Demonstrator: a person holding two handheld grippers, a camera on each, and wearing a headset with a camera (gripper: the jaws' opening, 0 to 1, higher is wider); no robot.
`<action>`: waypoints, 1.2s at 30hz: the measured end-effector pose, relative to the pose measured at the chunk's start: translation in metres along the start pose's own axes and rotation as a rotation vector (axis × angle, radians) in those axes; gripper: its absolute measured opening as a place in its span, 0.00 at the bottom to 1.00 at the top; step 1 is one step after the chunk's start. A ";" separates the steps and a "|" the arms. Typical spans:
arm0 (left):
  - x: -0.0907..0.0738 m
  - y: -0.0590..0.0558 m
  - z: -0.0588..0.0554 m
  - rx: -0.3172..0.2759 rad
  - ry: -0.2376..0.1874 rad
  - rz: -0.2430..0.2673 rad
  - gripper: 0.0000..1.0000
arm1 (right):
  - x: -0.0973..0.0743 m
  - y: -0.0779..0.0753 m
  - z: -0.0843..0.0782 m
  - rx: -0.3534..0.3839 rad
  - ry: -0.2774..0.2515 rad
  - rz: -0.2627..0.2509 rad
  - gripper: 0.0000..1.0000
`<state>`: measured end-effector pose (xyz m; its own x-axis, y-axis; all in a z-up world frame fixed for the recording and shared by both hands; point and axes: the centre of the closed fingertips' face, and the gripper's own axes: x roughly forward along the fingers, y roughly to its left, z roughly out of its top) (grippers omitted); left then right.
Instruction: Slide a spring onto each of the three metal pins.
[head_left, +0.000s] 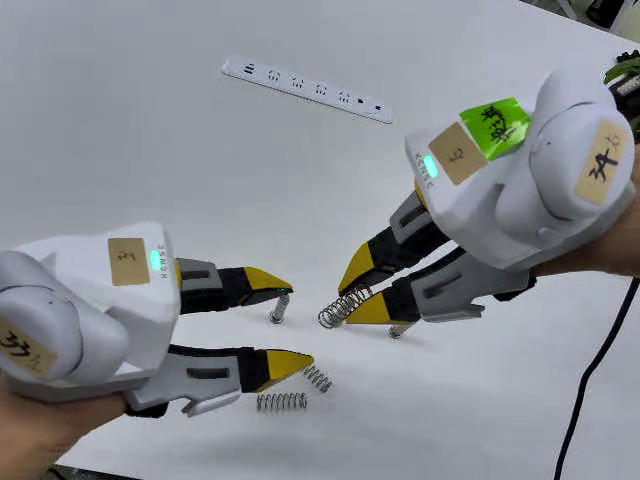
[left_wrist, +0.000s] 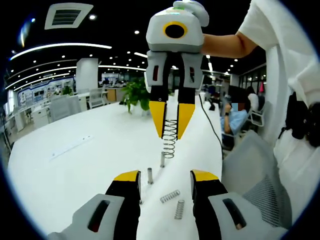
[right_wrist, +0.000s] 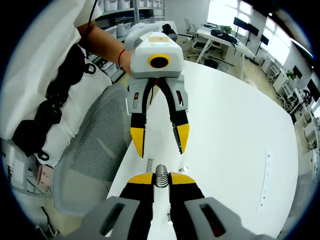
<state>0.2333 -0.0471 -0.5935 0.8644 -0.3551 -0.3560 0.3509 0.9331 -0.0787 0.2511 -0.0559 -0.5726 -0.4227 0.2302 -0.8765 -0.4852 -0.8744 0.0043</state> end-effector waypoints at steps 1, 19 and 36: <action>-0.003 0.003 -0.002 -0.006 -0.004 0.011 0.45 | 0.002 -0.004 -0.001 0.006 0.005 -0.007 0.12; -0.015 0.021 -0.030 -0.028 -0.009 0.075 0.86 | 0.047 -0.053 -0.014 0.012 0.110 -0.036 0.12; -0.014 0.023 -0.038 -0.058 -0.019 0.087 1.00 | 0.085 -0.055 -0.032 0.012 0.171 0.034 0.12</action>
<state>0.2157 -0.0189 -0.6262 0.8976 -0.2736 -0.3457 0.2536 0.9618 -0.1027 0.2664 -0.0016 -0.6629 -0.3031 0.1233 -0.9449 -0.4825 -0.8749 0.0407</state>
